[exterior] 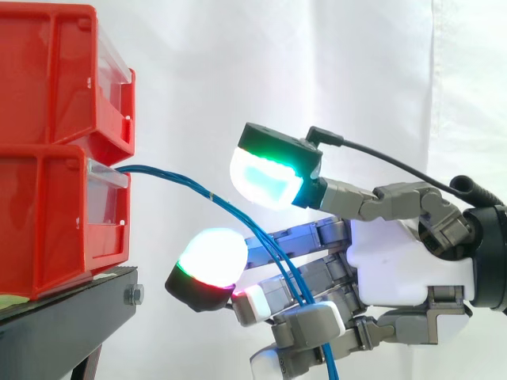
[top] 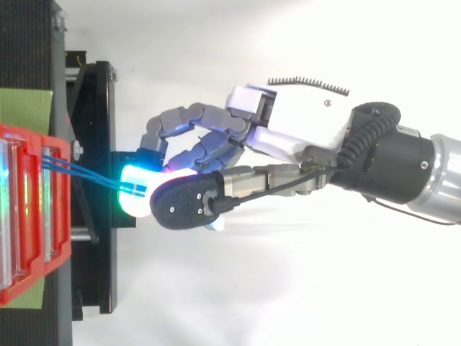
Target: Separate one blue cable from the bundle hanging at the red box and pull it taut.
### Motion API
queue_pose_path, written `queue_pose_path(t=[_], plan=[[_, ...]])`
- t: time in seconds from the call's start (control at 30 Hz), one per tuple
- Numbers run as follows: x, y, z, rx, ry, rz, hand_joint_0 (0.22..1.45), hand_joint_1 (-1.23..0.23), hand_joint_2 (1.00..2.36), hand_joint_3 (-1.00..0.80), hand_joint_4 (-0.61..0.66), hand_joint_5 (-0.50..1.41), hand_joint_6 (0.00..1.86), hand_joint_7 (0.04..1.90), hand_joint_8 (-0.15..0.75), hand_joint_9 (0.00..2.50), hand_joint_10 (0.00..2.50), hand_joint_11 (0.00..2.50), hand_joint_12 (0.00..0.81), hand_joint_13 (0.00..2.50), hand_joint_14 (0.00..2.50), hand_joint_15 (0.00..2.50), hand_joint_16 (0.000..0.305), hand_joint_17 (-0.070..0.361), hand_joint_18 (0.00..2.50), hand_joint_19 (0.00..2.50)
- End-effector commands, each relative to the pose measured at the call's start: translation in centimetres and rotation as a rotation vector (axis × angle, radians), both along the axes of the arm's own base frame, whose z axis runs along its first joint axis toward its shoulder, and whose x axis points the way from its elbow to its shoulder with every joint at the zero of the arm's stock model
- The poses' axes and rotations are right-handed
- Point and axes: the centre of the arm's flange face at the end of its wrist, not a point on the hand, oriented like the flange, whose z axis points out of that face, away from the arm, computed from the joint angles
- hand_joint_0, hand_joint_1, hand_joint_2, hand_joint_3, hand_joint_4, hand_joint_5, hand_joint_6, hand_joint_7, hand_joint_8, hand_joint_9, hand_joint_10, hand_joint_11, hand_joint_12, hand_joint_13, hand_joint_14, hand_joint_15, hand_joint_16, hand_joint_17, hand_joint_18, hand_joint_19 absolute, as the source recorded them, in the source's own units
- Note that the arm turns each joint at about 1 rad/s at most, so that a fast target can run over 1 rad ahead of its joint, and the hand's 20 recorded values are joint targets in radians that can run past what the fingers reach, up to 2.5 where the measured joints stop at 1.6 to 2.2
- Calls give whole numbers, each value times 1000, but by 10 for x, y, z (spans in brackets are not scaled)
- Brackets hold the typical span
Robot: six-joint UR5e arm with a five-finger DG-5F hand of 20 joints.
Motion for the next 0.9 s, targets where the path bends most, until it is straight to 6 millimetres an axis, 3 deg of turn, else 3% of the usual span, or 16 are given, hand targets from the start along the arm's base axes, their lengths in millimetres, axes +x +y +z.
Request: queue_pose_path(t=[0.0, 0.23, 0.43, 0.63, 0.87], plan=[[0, -2, 2, 0, -1, -4, 601, -444, 1000, -498, 191, -183, 646, 1005, 305, 861, 14, 1191, 325, 1197, 16, 1357, 43, 98, 658, 587], [-1, -5, 3, 8, -4, -10, 626, -496, 1002, -480, 106, -184, 695, 949, 299, 875, 13, 1179, 331, 1146, 19, 1256, 44, 98, 663, 578], [-1, -7, 8, 11, -11, -13, 638, -575, 1010, -400, 108, -207, 796, 832, 295, 875, 13, 1180, 332, 1126, 21, 1220, 44, 99, 661, 576], [-3, -7, 19, 11, -17, -14, 653, -674, 1017, -300, 84, -227, 855, 828, 288, 843, 13, 1193, 335, 1093, 23, 1196, 46, 103, 657, 576], [-7, -2, 27, 5, 2, -7, 669, -726, 1012, -371, 93, -234, 877, 787, 281, 831, 13, 1190, 334, 1087, 23, 1184, 47, 105, 656, 585]])
